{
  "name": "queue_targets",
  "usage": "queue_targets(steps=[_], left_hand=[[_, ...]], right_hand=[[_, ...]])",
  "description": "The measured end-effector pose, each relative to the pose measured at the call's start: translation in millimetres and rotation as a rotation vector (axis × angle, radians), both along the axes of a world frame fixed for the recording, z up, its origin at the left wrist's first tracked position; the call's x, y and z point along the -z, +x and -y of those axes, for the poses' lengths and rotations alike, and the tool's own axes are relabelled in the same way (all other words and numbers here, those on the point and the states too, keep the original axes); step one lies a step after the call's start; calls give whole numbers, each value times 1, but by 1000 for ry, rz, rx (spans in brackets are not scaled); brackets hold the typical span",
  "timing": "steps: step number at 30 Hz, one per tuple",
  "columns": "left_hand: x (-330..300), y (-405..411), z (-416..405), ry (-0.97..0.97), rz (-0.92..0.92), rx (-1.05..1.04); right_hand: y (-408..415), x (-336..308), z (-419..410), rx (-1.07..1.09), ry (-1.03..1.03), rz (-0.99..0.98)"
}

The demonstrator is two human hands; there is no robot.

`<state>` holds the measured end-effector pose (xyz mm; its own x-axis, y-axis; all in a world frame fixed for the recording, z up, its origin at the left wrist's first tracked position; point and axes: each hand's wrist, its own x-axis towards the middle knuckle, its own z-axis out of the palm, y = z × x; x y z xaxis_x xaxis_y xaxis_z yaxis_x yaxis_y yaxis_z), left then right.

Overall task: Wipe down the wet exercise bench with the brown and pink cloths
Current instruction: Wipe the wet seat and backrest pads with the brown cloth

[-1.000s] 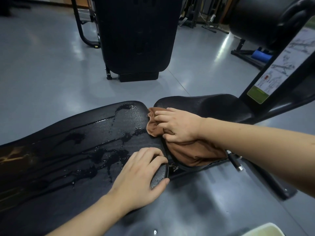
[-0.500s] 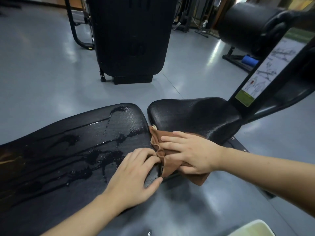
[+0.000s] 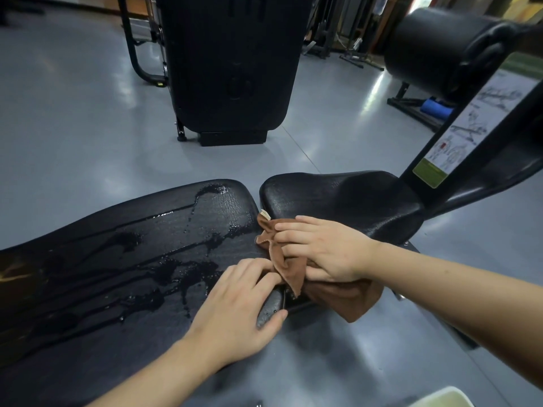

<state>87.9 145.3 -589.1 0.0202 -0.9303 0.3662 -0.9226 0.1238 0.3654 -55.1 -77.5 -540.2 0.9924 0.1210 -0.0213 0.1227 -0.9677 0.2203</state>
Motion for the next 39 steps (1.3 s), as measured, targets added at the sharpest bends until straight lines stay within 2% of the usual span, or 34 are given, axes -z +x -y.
queue_targets(steps=[8, 15, 22, 30, 39], left_hand=[[0, 0, 1, -4, -9, 0], [-1, 1, 1, 10, -32, 12], [0, 4, 0, 2, -47, 38], [1, 5, 2, 5, -40, 47], [7, 7, 4, -6, -34, 54]], right_hand=[[38, 2, 23, 72, 31, 56], [100, 2, 55, 268, 10, 8], [136, -3, 71, 568, 36, -55], [134, -11, 91, 721, 83, -113], [92, -24, 135, 892, 134, -121]])
